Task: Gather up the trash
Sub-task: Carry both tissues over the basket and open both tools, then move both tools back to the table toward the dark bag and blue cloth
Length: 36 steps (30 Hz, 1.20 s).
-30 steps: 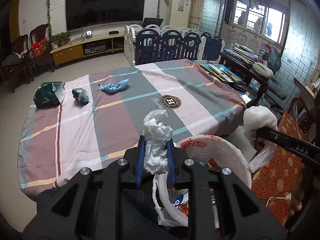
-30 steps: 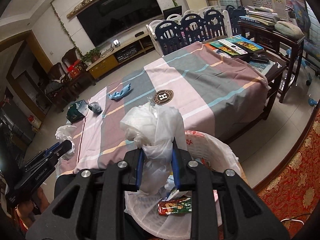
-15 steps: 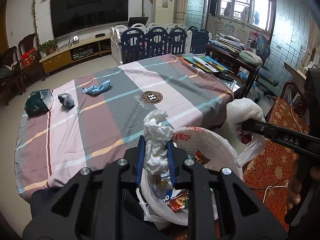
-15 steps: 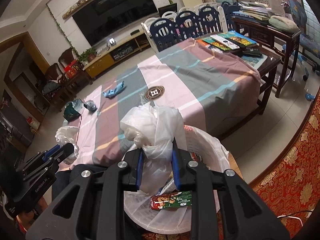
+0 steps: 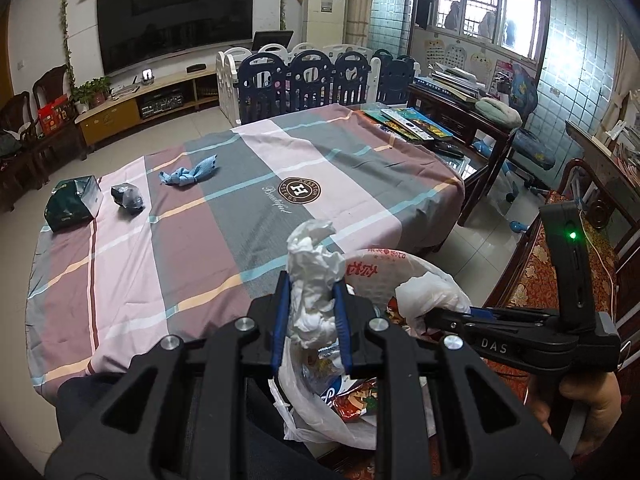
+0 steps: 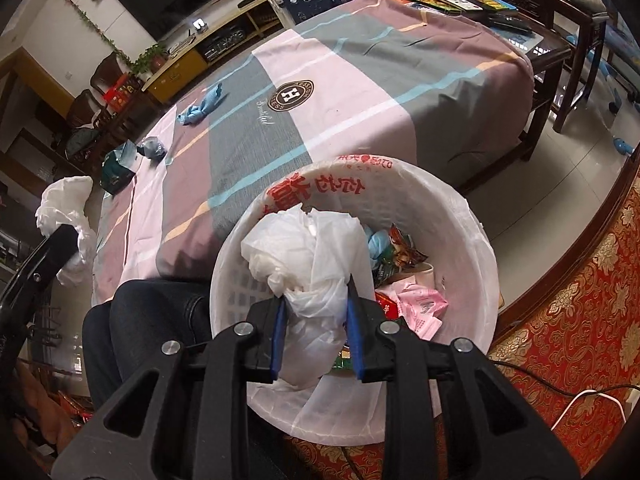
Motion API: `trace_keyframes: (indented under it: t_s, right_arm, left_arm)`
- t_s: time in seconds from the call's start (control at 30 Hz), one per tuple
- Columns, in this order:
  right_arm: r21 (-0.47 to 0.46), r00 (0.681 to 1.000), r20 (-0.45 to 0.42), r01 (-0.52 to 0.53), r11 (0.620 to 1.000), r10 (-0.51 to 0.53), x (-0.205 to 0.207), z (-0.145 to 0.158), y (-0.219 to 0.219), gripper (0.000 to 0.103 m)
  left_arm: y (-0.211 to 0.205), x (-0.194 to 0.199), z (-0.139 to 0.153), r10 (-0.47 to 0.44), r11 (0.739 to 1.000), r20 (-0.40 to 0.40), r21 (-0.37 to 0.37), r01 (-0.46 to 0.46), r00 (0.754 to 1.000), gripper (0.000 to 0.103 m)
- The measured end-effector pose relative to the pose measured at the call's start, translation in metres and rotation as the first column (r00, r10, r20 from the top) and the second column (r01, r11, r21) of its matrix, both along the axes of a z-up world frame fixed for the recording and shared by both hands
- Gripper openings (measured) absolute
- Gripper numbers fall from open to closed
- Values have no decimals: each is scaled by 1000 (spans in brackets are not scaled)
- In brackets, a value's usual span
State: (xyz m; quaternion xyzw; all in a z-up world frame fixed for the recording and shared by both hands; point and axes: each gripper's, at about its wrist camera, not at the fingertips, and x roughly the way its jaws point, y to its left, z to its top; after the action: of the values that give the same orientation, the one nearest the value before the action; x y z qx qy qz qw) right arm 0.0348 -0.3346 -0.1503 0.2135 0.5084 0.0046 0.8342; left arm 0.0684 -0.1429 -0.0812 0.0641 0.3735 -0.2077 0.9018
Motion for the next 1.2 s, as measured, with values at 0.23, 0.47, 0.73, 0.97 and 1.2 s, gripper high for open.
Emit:
trace_keyframes:
  t_s: [0.23,0.47,0.73,0.97,1.2]
  right_arm:
    - [-25,994,52,101,995,-100,-7,14,-19,64]
    - [2,971,138,196,981,-194,-17,35,-42,69]
    - [16,972,123,202,979,-202,-14,30,-42,72]
    - [13,978,95,187,982,-187,-4,20,-33,72]
    - [19,984,69,162,987,-163,18,0,-25,72]
  left_arm:
    - [-2,1,-7,-20,1000,-32,-5,19,999,23]
    - [-11,4,-18,-40,999,-73,-20,39,997,59]
    - [-10,8,-24,-27,999,-82,-32,24,996,86]
    - [9,29,-35,38,998,-114,-43,-43,993,89]
    - [48,84,-57,148,989,-124,1,-149,981,89]
